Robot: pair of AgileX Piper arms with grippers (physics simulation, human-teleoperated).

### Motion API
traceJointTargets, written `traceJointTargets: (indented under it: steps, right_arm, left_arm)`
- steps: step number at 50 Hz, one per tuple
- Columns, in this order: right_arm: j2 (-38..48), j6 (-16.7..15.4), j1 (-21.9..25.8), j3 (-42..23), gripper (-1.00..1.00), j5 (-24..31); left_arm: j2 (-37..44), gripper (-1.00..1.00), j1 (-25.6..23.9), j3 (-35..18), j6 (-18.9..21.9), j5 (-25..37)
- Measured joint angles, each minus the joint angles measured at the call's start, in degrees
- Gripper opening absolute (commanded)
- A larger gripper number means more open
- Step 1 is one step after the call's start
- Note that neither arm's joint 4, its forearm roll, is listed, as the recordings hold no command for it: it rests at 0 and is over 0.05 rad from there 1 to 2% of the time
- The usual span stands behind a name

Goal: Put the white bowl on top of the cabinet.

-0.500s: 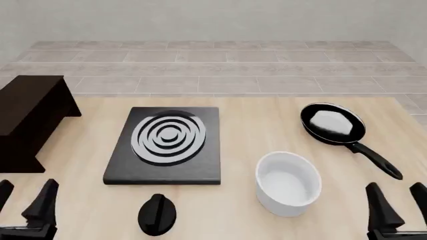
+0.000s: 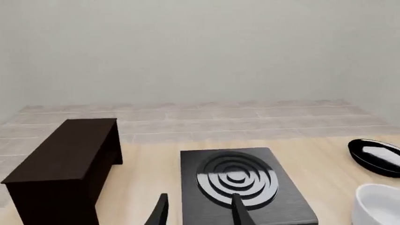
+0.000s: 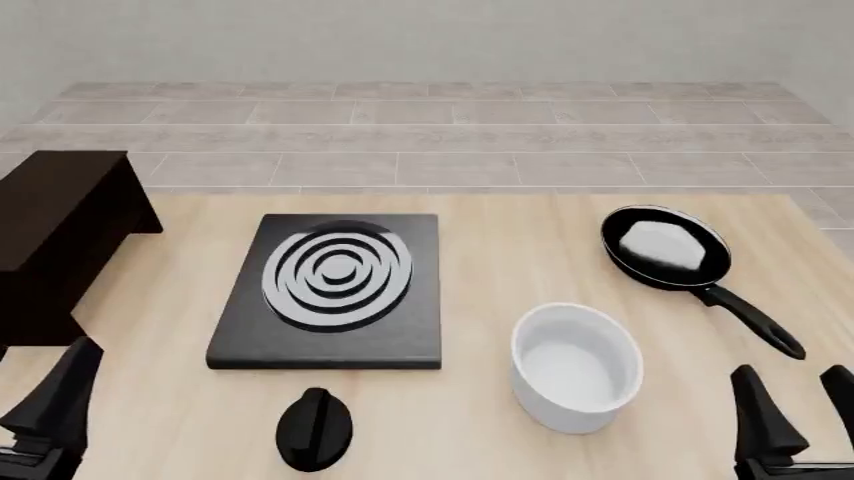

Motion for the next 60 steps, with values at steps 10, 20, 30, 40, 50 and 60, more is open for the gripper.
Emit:
traceJointTargets:
  steps: [10, 20, 30, 40, 50, 60]
  right_arm:
    - [-0.1, 0.1, -0.4, -0.1, 1.00, 0.2]
    - [-0.2, -0.1, -0.5, -0.1, 1.00, 0.2]
    - [-0.2, 0.0, -0.6, -0.1, 1.00, 0.2]
    - [0.0, 0.1, -0.6, -0.1, 1.00, 0.1]
    - [0.0, 0.0, -0.6, -0.1, 1.00, 0.1]
    - [0.0, 0.0, -0.6, -0.1, 1.00, 0.2]
  left_arm:
    - [3.5, 1.00, -3.2, -8.8, -0.4, 6.6]
    - [8.8, 1.00, -8.5, -20.3, 1.2, 14.7]
    - [16.6, 1.00, -15.7, -29.8, 3.7, 19.3]
    - [25.8, 1.00, -23.1, -35.8, 8.6, 20.0]
    - [36.4, 1.00, -32.0, -41.2, 12.9, 19.6]
    - [46.7, 1.00, -39.5, -46.2, 14.2, 18.3]
